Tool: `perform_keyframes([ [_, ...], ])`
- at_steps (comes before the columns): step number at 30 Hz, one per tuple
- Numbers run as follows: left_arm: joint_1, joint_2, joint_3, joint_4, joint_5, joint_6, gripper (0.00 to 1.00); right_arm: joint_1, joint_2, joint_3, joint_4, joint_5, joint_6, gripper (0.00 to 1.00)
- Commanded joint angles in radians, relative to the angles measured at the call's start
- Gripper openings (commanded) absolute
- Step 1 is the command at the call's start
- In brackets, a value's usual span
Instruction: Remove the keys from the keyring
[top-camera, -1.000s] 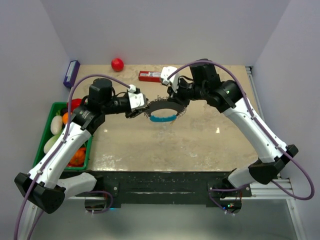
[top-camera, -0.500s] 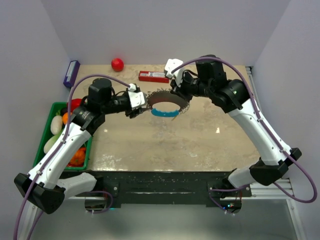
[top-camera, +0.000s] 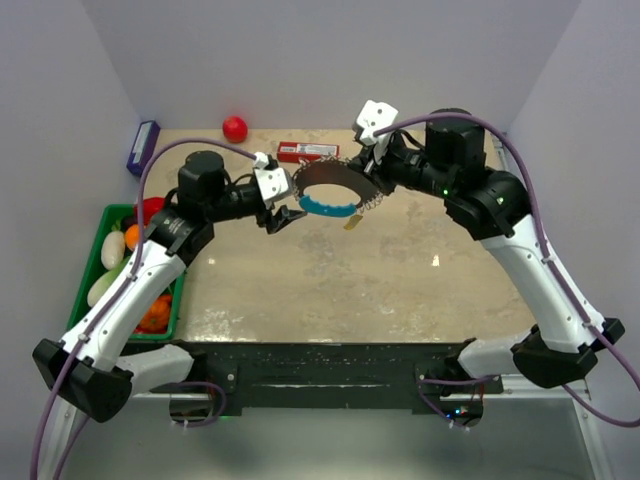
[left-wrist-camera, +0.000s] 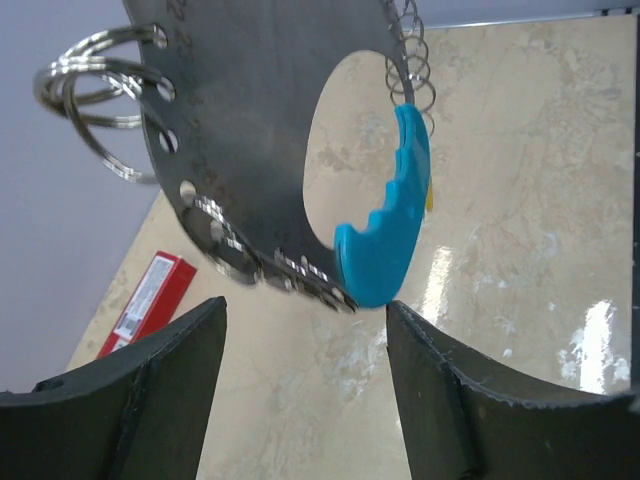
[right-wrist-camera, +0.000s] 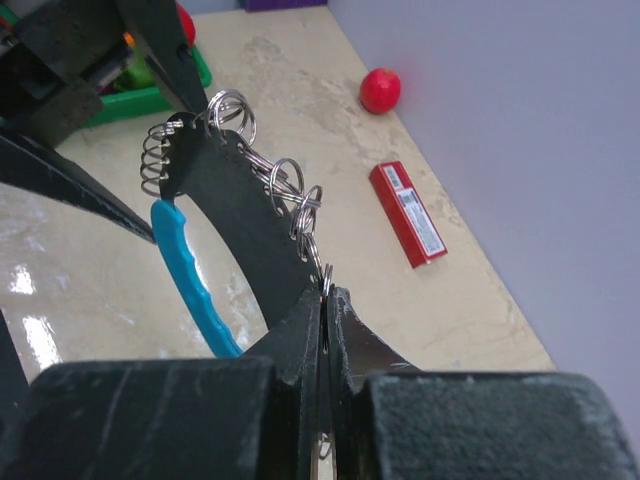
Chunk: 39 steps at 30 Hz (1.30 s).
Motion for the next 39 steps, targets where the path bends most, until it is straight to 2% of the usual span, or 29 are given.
perform_keyframes([
  [1,0.006,0.057,0.054,0.036,0.152,-0.084,0.69,-0.002,-0.028,-0.065,0.141,-0.066,0.06,0.0],
  [2,0.005,0.069,0.067,0.022,0.235,-0.084,0.69,-0.003,-0.037,-0.088,0.168,-0.067,0.061,0.0],
  [5,0.006,0.1,0.094,0.002,0.343,-0.112,0.68,-0.002,-0.046,-0.107,0.198,-0.072,0.064,0.0],
  [12,0.012,0.106,0.088,0.001,0.441,-0.129,0.62,-0.012,-0.066,-0.151,0.25,-0.047,0.057,0.0],
  [15,0.017,0.101,0.073,0.027,0.429,-0.15,0.45,-0.014,-0.072,-0.167,0.271,-0.064,0.067,0.0],
  [16,0.018,0.101,0.071,0.034,0.426,-0.153,0.29,-0.015,-0.072,-0.168,0.274,-0.066,0.07,0.0],
  [18,0.018,0.109,0.074,0.034,0.418,-0.158,0.14,-0.015,-0.072,-0.162,0.276,-0.066,0.072,0.0],
  [19,0.018,0.111,0.076,0.034,0.417,-0.161,0.0,-0.015,-0.072,-0.159,0.277,-0.066,0.074,0.0],
  [26,0.028,0.115,0.071,0.087,0.34,-0.25,0.0,-0.017,-0.077,-0.19,0.244,-0.126,0.029,0.0],
  [28,0.053,0.117,0.067,0.121,0.366,-0.291,0.0,-0.017,-0.094,-0.219,0.237,-0.127,-0.018,0.0],
  [31,0.099,0.124,0.058,0.194,0.461,-0.405,0.0,-0.016,-0.155,-0.329,0.283,-0.081,-0.093,0.23],
  [32,0.11,0.126,0.048,0.23,0.505,-0.495,0.0,-0.015,-0.172,-0.387,0.315,-0.068,-0.113,0.38],
  [34,0.139,0.126,0.024,0.322,0.53,-0.578,0.0,-0.015,-0.22,-0.434,0.337,-0.038,-0.161,0.48],
  [35,0.144,0.126,0.015,0.378,0.556,-0.648,0.0,-0.017,-0.229,-0.461,0.343,-0.023,-0.172,0.47],
  [39,0.149,0.112,-0.042,0.489,0.549,-0.741,0.0,-0.019,-0.232,-0.484,0.331,-0.064,-0.181,0.42],
])
